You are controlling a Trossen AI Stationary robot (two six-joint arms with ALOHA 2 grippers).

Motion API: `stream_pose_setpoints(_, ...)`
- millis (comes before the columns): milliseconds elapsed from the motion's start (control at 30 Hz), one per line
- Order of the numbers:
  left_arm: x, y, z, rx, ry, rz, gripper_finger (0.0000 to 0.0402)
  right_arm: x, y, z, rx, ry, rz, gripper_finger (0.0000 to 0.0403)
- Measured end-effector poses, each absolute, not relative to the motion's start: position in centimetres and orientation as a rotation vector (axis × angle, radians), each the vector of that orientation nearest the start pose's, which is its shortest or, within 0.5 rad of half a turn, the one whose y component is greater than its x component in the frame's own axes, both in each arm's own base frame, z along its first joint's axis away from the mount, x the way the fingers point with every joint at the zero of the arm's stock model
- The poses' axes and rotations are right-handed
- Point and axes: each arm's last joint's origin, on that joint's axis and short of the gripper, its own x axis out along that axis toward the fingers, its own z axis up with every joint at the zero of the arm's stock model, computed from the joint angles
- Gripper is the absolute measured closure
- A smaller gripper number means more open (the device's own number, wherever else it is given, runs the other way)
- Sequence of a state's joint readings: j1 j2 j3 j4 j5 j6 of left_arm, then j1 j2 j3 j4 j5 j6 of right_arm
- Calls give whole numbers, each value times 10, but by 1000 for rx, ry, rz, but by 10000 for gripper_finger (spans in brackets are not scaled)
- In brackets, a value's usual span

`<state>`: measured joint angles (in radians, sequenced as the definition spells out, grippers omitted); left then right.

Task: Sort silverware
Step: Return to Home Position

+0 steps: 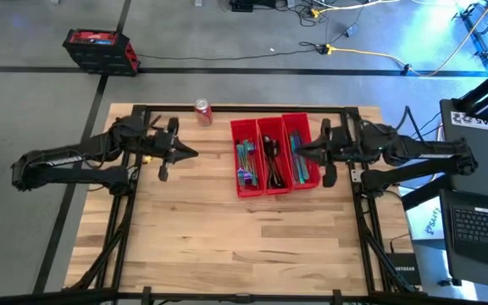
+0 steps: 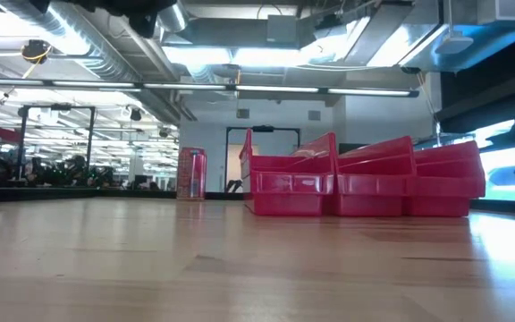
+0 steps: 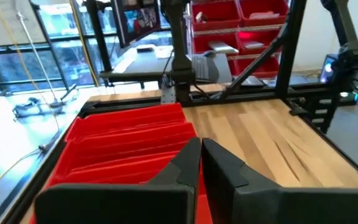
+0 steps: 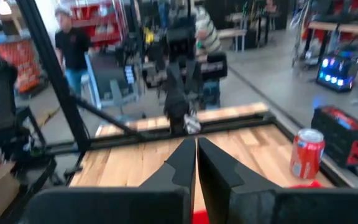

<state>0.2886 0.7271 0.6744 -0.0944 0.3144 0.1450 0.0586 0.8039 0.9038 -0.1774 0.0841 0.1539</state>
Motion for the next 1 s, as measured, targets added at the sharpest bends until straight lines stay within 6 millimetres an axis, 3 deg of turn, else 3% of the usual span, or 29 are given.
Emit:
stream_pose_setpoints(200, 151, 36, 301, 102, 31, -16, 401, 157, 6, 356, 167, 22, -40, 402)
stream_pose_setpoints(533, 135, 32, 282, 75, 4, 9, 401, 130, 4, 339, 197, -111, -44, 402)
stream_pose_setpoints(1000, 115, 27, 264, 152, -120, 57, 401, 103, 2, 287, 199, -249, -64, 402)
